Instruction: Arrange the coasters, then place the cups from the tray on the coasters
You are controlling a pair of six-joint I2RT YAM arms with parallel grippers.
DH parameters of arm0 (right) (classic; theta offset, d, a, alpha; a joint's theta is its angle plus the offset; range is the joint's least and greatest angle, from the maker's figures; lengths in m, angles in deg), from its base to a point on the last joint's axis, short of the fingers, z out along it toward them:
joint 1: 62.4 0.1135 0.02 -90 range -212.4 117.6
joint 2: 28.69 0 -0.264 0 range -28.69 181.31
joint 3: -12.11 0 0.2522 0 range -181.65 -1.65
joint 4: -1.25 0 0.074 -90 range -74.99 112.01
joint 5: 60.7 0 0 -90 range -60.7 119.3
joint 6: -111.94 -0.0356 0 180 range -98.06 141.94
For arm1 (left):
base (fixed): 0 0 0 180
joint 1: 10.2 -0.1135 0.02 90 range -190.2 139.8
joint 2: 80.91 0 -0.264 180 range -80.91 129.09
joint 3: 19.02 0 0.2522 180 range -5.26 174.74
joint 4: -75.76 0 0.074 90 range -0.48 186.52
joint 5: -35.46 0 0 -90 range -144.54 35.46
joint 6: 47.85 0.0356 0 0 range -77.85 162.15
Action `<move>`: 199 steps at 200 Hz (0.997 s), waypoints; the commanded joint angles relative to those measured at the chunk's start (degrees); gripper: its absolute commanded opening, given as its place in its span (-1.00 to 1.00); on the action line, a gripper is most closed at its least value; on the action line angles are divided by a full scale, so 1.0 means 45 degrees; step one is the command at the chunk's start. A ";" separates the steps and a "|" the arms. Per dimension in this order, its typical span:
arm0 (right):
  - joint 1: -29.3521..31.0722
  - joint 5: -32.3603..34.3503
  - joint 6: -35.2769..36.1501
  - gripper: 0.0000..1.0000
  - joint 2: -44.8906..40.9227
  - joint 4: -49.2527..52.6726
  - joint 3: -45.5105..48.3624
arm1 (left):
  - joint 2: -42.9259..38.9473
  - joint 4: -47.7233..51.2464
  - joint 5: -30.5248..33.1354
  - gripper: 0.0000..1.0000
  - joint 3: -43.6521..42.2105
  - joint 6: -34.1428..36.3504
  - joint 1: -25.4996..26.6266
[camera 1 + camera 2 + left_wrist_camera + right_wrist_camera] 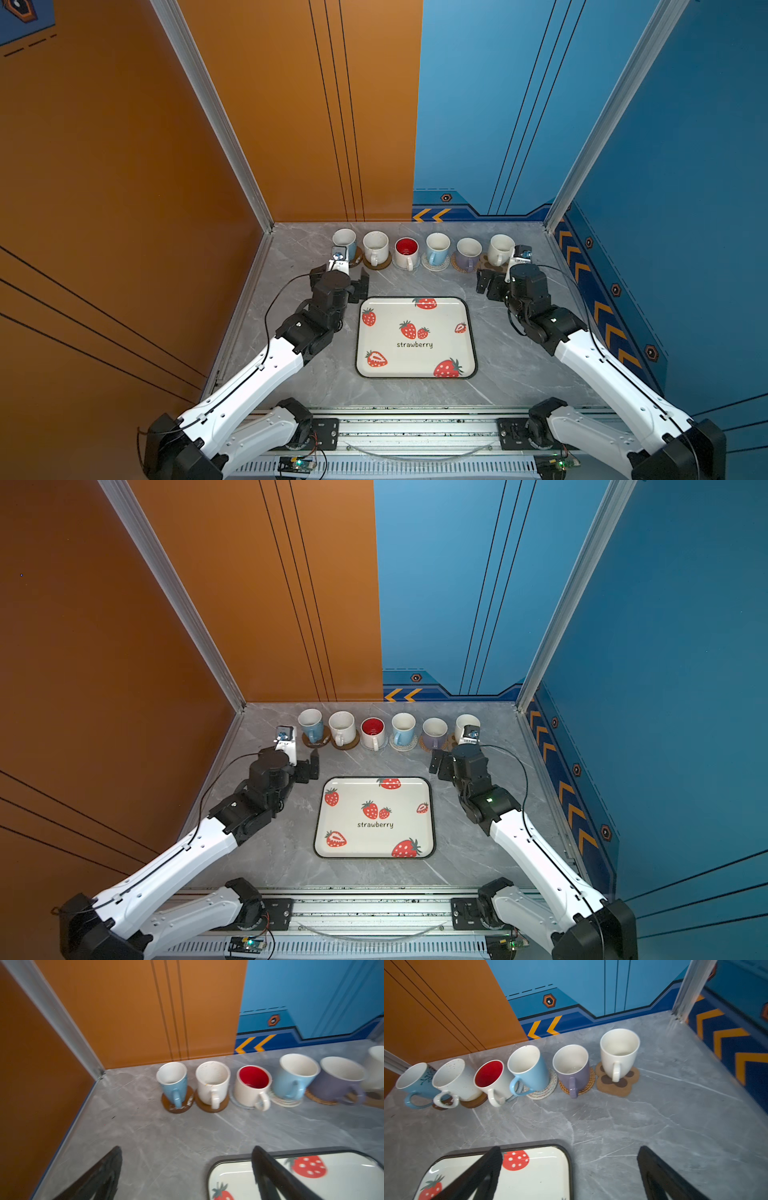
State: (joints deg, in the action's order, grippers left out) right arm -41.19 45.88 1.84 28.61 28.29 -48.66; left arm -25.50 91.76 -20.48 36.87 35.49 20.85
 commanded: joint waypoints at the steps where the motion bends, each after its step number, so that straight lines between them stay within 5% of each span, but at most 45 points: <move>1: -0.0783 0.0699 0.1757 1.00 -0.0669 0.0337 0.0879 | -0.0743 -0.1998 0.1490 0.96 -0.2041 0.0493 -0.0893; 55: -0.3321 -0.1229 0.2216 1.00 -0.1181 -0.4405 0.4426 | -0.1781 -0.7005 -0.0176 0.96 -0.6245 0.1023 -0.3433; 99: -0.4561 -0.1977 0.2731 1.00 0.0649 -0.6720 0.5237 | -0.0031 -0.8128 -0.1722 0.96 -0.6432 0.0822 -0.5037; 199: -0.5202 -0.3293 0.3106 1.00 0.5238 -1.4020 0.6272 | 0.4157 -1.1772 -0.3506 0.96 -0.6209 0.1543 -0.5845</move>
State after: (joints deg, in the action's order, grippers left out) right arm -64.09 33.50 14.74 48.37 -23.75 -20.42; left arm -8.38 45.42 -32.85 8.22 41.39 -3.67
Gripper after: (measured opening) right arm 0.996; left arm 0.978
